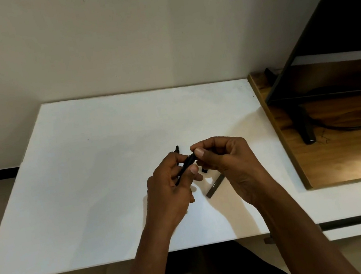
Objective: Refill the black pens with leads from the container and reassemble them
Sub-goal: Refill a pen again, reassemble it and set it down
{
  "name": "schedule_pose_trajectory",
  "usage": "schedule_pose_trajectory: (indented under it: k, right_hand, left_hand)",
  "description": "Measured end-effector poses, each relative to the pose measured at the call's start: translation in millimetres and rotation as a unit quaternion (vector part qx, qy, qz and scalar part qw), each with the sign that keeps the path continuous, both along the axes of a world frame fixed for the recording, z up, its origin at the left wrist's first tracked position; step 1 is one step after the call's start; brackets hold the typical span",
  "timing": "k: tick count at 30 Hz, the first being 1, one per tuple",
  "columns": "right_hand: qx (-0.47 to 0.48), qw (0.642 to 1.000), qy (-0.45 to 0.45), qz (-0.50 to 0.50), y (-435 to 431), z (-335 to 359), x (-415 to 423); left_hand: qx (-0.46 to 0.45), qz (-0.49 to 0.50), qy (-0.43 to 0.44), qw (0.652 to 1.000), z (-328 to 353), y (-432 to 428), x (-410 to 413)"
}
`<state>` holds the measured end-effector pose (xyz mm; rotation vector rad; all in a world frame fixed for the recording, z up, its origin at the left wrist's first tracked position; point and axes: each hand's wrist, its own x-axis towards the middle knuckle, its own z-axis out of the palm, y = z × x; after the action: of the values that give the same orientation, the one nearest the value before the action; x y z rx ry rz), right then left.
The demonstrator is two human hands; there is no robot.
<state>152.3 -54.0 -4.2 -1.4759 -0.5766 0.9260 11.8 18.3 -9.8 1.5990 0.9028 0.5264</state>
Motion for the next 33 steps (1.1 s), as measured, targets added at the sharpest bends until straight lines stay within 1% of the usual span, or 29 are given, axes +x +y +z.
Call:
schedule_pose_trajectory:
  k: [3, 4, 5, 8, 10, 12, 13, 14, 16, 18, 19, 21, 24, 26, 33]
  right_hand:
    - [0.029, 0.993, 0.116, -0.004, 3, -2, -5]
    - [0.031, 0.99, 0.134, -0.003, 5, -3, -7]
    - [0.029, 0.991, 0.131, 0.004, 6, -4, -8]
    - [0.009, 0.997, 0.063, 0.037, 6, -6, -9]
    - [0.006, 0.999, 0.053, 0.005, 6, -5, -7]
    - [0.031, 0.994, 0.09, -0.058, 7, -2, -2]
    - [0.06, 0.984, 0.137, -0.091, 7, 0, 0]
    - [0.097, 0.967, 0.2, -0.124, 7, 2, 3]
    - [0.172, 0.917, 0.317, -0.168, 6, 5, 6]
    - [0.218, 0.877, 0.383, -0.188, 5, 6, 9]
    - [0.227, 0.865, 0.402, -0.197, 3, 6, 11]
    - [0.232, 0.853, 0.422, -0.201, 0, 6, 15]
    - [0.253, 0.835, 0.456, -0.174, -9, 6, 20]
    - [0.269, 0.821, 0.475, -0.166, -12, 6, 20]
    - [0.292, 0.798, 0.497, -0.177, -11, 10, 16]
  left_hand:
    - [-0.009, 0.009, -0.006, 1.0, 2, 3, 1]
    - [-0.012, 0.012, -0.006, 1.0, 2, 4, 1]
    - [-0.015, 0.014, -0.003, 1.0, 2, 4, 1]
    - [-0.045, 0.011, 0.0, 0.999, 4, 4, 2]
    - [-0.086, 0.009, -0.012, 0.996, 5, 4, 2]
    - [-0.102, 0.01, -0.007, 0.995, 5, 4, 1]
    - [-0.101, 0.013, -0.002, 0.995, 5, 4, 1]
    - [-0.099, 0.017, -0.003, 0.995, 4, 4, 0]
    - [-0.099, 0.026, -0.015, 0.995, 2, 6, -2]
    - [-0.103, 0.022, -0.023, 0.994, 1, 7, -5]
    - [-0.109, 0.012, -0.024, 0.994, 1, 8, -6]
    - [-0.128, -0.014, -0.019, 0.992, 1, 7, -6]
    - [-0.155, -0.073, -0.003, 0.985, 0, 6, -4]
    - [-0.176, -0.099, -0.012, 0.979, 2, 5, -4]
    - [-0.224, -0.114, -0.055, 0.966, 8, 4, -6]
